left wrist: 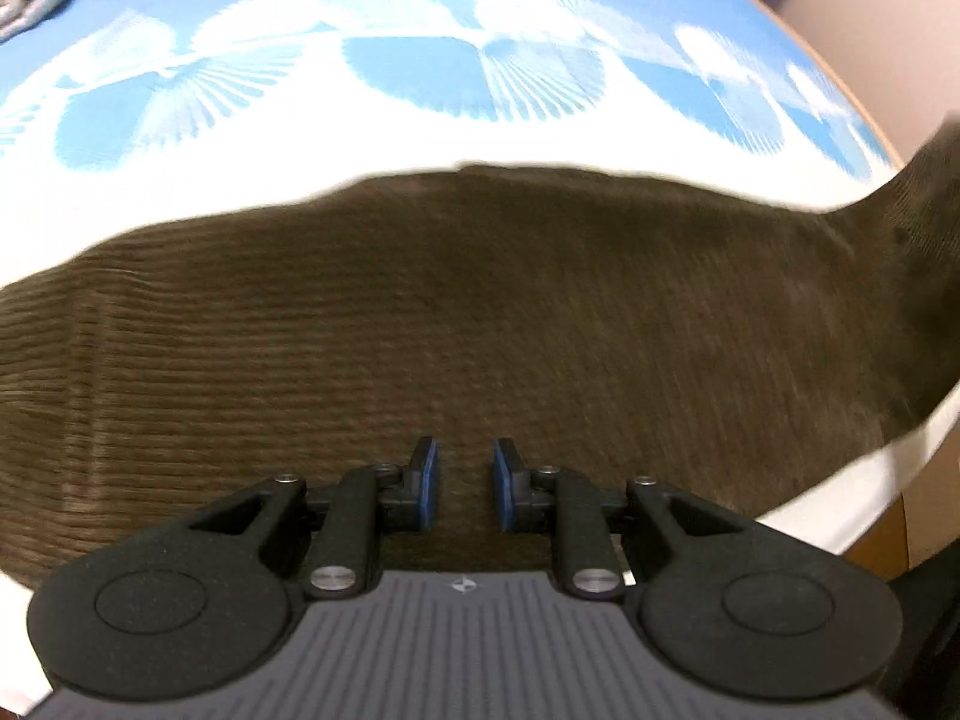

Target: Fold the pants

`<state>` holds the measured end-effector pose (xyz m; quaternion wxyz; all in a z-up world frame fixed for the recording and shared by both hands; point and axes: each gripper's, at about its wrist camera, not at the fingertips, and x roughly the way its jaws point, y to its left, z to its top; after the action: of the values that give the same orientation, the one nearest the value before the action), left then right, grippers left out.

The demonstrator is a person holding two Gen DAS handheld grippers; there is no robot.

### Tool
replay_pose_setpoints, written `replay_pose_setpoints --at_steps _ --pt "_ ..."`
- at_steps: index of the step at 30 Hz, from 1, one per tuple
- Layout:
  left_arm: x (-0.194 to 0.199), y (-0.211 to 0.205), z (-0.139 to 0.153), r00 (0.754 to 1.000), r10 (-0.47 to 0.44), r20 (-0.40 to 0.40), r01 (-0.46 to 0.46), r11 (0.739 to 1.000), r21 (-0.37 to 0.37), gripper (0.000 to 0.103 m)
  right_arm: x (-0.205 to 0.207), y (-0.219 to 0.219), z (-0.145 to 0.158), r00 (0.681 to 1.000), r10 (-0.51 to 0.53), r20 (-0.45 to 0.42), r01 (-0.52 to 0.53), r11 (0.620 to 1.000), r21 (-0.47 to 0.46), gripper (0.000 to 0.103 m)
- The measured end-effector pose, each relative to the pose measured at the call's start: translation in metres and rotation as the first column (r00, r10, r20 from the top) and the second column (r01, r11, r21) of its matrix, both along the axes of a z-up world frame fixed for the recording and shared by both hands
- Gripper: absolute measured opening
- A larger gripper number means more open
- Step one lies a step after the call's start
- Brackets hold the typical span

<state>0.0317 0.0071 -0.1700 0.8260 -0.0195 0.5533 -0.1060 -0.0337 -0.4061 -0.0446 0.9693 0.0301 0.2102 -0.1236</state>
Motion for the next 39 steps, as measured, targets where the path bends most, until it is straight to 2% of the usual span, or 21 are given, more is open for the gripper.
replay_pose_setpoints --at_steps 2,4,6,9,11,13,14,15,17,19,20,21,22,23,24,25,26,29,32,35,39 --pt "-0.002 0.013 0.003 0.999 0.031 0.012 -0.031 1.000 0.005 0.022 -0.007 0.070 0.004 0.983 0.185 0.012 -0.183 0.978 -0.106 0.015" --pt "-0.004 0.024 0.004 0.998 0.057 0.009 -0.057 0.998 0.005 0.022 -0.018 0.134 -0.007 0.936 0.351 -0.014 -0.348 0.920 -0.180 0.015" --pt "-0.007 0.036 0.004 0.997 0.076 0.004 -0.076 0.997 -0.003 0.022 -0.028 0.191 -0.036 0.865 0.493 -0.088 -0.500 0.836 -0.226 0.015" --pt "-0.013 0.051 0.004 0.996 0.091 0.006 -0.091 0.996 -0.004 0.022 -0.037 0.255 -0.106 0.741 0.602 -0.297 -0.668 0.709 -0.226 0.015" --pt "-0.016 0.059 0.006 0.995 0.103 0.007 -0.103 0.995 -0.006 0.022 -0.043 0.283 -0.154 0.673 0.585 -0.453 -0.729 0.627 -0.274 0.015" --pt "-0.019 0.068 0.009 0.993 0.115 0.010 -0.115 0.993 -0.012 0.022 -0.048 0.299 -0.171 0.665 0.559 -0.496 -0.744 0.558 -0.369 0.015" --pt "-0.021 0.070 0.009 0.993 0.117 0.013 -0.117 0.993 -0.016 0.022 -0.043 0.301 -0.166 0.665 0.553 -0.502 -0.743 0.560 -0.367 0.015" --pt "-0.025 0.071 0.012 0.993 0.117 0.018 -0.117 0.993 -0.018 0.022 -0.038 0.299 -0.158 0.672 0.554 -0.491 -0.734 0.585 -0.345 0.015" --pt "-0.027 0.074 0.015 0.992 0.121 0.025 -0.121 0.992 -0.022 0.022 -0.032 0.290 -0.136 0.721 0.542 -0.431 -0.687 0.639 -0.346 0.015" --pt "-0.026 0.078 0.017 0.991 0.130 0.026 -0.129 0.991 -0.029 0.022 -0.039 0.284 -0.126 0.742 0.545 -0.391 -0.670 0.633 -0.388 0.015" --pt "-0.026 0.079 0.017 0.991 0.133 0.024 -0.132 0.991 -0.032 0.022 -0.047 0.285 -0.128 0.722 0.570 -0.392 -0.692 0.597 -0.407 0.016" --pt "-0.024 0.081 0.016 0.990 0.136 0.023 -0.135 0.990 -0.036 0.023 -0.053 0.286 -0.136 0.681 0.597 -0.425 -0.732 0.531 -0.427 0.020" --pt "-0.023 0.081 0.016 0.990 0.139 0.021 -0.138 0.990 -0.039 0.025 -0.063 0.288 -0.151 0.624 0.608 -0.491 -0.779 0.439 -0.447 0.028" --pt "-0.023 0.081 0.015 0.990 0.141 0.018 -0.141 0.989 -0.044 0.026 -0.067 0.286 -0.161 0.578 0.609 -0.543 -0.813 0.378 -0.442 0.029" --pt "-0.022 0.080 0.014 0.990 0.143 0.016 -0.142 0.989 -0.049 0.027 -0.072 0.283 -0.167 0.559 0.612 -0.560 -0.825 0.346 -0.446 0.026" --pt "-0.021 0.078 0.013 0.990 0.143 0.015 -0.142 0.988 -0.053 0.027 -0.076 0.281 -0.167 0.574 0.619 -0.537 -0.812 0.346 -0.469 0.028" --pt "-0.020 0.077 0.012 0.990 0.143 0.012 -0.142 0.988 -0.055 0.027 -0.075 0.278 -0.162 0.582 0.625 -0.520 -0.808 0.378 -0.451 0.028" --pt "-0.018 0.070 0.014 0.991 0.131 0.027 -0.129 0.990 -0.062 0.027 -0.073 0.264 -0.139 0.624 0.665 -0.410 -0.781 0.528 -0.332 0.036" --pt "-0.017 0.064 0.014 0.991 0.128 0.032 -0.126 0.991 -0.052 0.027 -0.075 0.260 -0.129 0.634 0.692 -0.345 -0.773 0.556 -0.306 0.046" --pt "-0.016 0.060 0.009 0.992 0.128 0.023 -0.127 0.991 -0.038 0.027 -0.066 0.263 -0.125 0.630 0.720 -0.292 -0.777 0.581 -0.243 0.049" --pt "-0.015 0.056 0.004 0.992 0.124 0.013 -0.124 0.992 -0.009 0.027 -0.043 0.269 -0.133 0.660 0.681 -0.318 -0.745 0.647 -0.160 0.051"
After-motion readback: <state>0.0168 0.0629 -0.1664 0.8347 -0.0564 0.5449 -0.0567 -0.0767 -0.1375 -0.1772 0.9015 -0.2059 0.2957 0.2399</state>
